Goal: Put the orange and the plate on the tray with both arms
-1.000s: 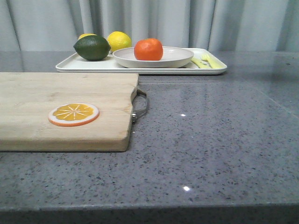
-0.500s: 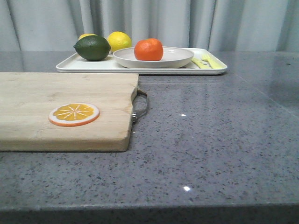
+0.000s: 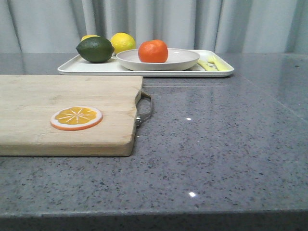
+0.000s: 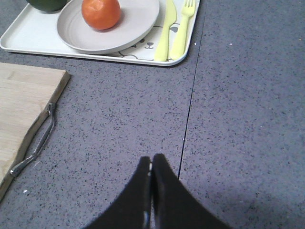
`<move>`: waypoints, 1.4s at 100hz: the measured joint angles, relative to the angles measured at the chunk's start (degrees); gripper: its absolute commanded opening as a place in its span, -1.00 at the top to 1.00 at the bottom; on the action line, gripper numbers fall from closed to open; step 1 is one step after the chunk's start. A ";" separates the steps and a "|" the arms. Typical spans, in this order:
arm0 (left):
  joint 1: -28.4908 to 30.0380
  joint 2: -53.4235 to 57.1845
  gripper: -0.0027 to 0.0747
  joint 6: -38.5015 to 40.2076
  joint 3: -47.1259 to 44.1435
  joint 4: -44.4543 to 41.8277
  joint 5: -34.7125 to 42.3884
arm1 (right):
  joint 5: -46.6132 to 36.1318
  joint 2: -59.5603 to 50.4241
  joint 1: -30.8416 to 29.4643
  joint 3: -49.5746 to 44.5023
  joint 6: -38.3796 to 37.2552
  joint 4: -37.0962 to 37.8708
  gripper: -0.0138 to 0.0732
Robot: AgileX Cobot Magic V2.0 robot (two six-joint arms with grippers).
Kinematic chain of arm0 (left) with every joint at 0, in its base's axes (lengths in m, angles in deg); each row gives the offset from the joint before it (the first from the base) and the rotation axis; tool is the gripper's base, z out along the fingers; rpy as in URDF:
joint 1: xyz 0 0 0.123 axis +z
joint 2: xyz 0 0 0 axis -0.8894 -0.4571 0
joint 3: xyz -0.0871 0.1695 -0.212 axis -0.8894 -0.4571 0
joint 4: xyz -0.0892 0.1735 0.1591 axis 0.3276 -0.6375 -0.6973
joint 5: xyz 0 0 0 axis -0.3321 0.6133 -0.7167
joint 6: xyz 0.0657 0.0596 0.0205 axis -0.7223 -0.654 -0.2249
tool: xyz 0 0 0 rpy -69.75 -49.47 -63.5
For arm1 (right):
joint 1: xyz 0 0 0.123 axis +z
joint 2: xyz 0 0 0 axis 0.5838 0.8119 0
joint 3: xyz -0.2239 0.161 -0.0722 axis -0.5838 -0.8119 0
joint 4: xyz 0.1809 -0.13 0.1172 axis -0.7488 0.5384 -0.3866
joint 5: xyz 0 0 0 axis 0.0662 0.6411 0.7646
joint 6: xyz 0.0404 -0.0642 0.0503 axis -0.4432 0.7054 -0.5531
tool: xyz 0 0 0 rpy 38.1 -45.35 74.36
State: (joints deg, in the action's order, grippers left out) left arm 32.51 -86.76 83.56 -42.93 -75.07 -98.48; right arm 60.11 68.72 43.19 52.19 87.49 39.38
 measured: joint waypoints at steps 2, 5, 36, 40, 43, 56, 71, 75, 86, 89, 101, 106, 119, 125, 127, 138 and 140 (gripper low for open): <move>0.00 0.42 0.98 0.00 -0.15 0.00 0.00 | -0.30 -0.99 0.00 -0.88 0.00 0.00 0.84; 0.00 1.01 0.98 0.00 -0.53 0.00 0.00 | -0.70 -2.33 0.00 -1.99 0.00 0.00 0.84; 0.00 8.59 0.98 0.00 -3.32 0.00 -0.35 | -2.40 -16.33 0.00 -11.53 0.00 0.00 0.84; 0.00 9.70 0.98 0.00 -3.64 0.00 -0.45 | -2.48 -17.71 0.00 -12.68 0.00 0.00 0.84; 0.00 10.40 0.98 0.00 -3.80 0.00 -0.44 | -2.48 -19.04 0.00 -13.40 0.17 0.00 0.84; 0.00 12.87 0.98 0.00 -4.00 0.00 -1.74 | -2.48 -23.40 0.00 -16.68 0.14 -0.12 0.84; 0.00 13.58 0.98 0.00 -4.00 0.00 -3.49 | -2.52 -27.52 0.00 -19.20 0.14 -0.46 0.84; 0.00 13.58 0.98 0.00 -4.00 0.00 -3.74 | -2.61 -28.15 0.00 -19.67 0.14 -0.46 0.84; 0.00 13.58 0.98 0.00 -4.00 0.00 -3.86 | -2.61 -29.10 0.00 -20.05 0.14 -0.46 0.84; 0.00 13.58 0.98 0.00 -4.00 0.12 -3.86 | -2.61 -29.09 0.00 -20.15 0.14 -0.46 0.84; 0.00 13.58 0.98 0.00 -4.00 0.12 -3.96 | -2.61 -29.12 0.00 -20.14 0.14 -0.46 0.84; 0.00 13.58 0.98 0.00 -4.00 0.12 -3.96 | -2.61 -29.12 0.00 -20.14 0.24 -0.46 0.84; 0.00 13.58 0.98 0.00 -4.00 0.12 -3.96 | -2.61 -29.12 0.00 -20.14 0.24 -0.46 0.84; 0.00 13.58 0.98 0.00 -4.00 0.12 -3.96 | -2.61 -29.12 0.00 -20.14 0.24 -0.46 0.84; 0.00 13.58 0.98 0.00 -4.00 0.12 -3.96 | -2.61 -29.12 0.00 -20.14 0.24 -0.46 0.84; 0.00 13.58 0.98 0.00 -4.00 0.12 -3.96 | -2.61 -29.12 0.00 -20.14 0.24 -0.46 0.84; 0.00 13.58 0.98 0.00 -4.00 0.12 -3.96 | -2.61 -29.12 0.00 -20.14 0.24 -0.46 0.84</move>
State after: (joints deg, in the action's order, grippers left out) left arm 32.51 -73.18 83.56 -46.93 -74.95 -102.44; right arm 57.50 39.61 43.19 32.05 87.73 38.92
